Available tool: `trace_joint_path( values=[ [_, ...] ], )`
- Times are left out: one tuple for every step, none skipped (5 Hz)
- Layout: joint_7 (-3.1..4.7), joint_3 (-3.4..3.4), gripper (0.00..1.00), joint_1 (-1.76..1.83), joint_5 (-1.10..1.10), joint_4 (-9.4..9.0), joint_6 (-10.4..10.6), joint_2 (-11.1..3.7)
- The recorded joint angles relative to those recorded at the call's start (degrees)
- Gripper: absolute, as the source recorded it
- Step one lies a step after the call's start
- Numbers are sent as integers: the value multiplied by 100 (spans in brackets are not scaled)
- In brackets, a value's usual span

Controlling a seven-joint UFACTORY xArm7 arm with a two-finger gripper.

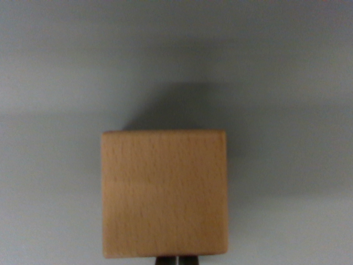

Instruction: Push wooden cube

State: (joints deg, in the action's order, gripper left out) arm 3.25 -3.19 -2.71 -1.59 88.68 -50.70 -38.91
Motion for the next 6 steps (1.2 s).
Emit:
trace_joint_path(
  values=[
    [0,0,100,0,0,0,0,0],
    [0,4,100,0,5,103,-40,-63],
    [0,4,100,0,5,103,-40,-63],
    [0,6,100,0,8,166,-64,-102],
    [0,6,100,0,8,166,-64,-102],
    [0,6,100,0,9,184,-71,-113]
  ],
)
